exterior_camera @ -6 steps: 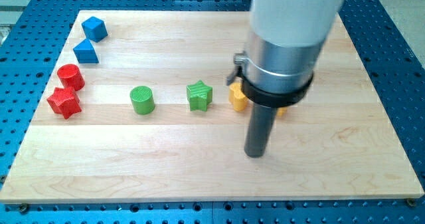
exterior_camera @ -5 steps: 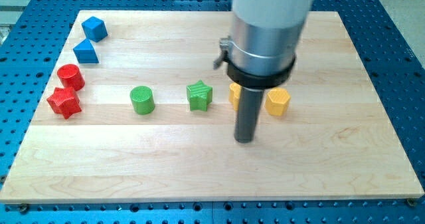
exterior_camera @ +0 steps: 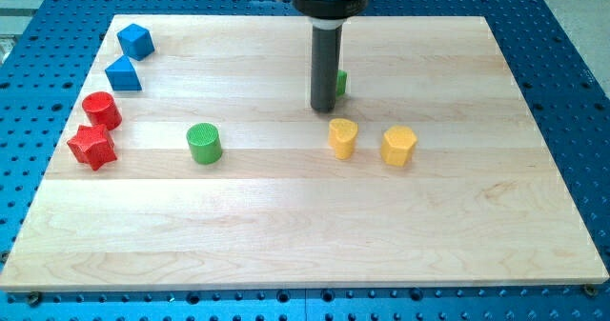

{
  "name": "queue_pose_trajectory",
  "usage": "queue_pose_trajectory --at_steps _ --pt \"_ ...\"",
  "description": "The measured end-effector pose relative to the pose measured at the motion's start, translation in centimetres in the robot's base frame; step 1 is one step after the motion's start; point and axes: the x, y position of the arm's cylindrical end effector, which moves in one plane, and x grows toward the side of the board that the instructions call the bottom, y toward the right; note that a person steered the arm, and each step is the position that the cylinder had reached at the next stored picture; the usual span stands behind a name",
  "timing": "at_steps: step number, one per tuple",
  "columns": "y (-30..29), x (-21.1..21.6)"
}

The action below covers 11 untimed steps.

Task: Move the green circle horizontally to the green star

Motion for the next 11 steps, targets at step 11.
queue_pose_trajectory --at_steps 11 --pt "-14.2 2.1"
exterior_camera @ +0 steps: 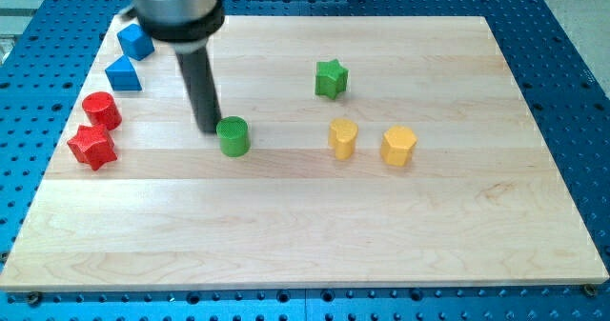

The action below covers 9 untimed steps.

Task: Move the green circle horizontally to the green star

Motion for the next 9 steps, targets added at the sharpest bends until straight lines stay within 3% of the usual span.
queue_pose_trajectory --at_steps 1,2,3,4,5,6,7,9 --pt "-2.5 1.6" --pt "-4.1 8.5" --pt "1.1 9.6" --pt "5.1 5.1" --pt "3.9 -1.8" --pt "0.4 0.2" --pt "-6.6 -1.9" --pt "1.1 -4.8"
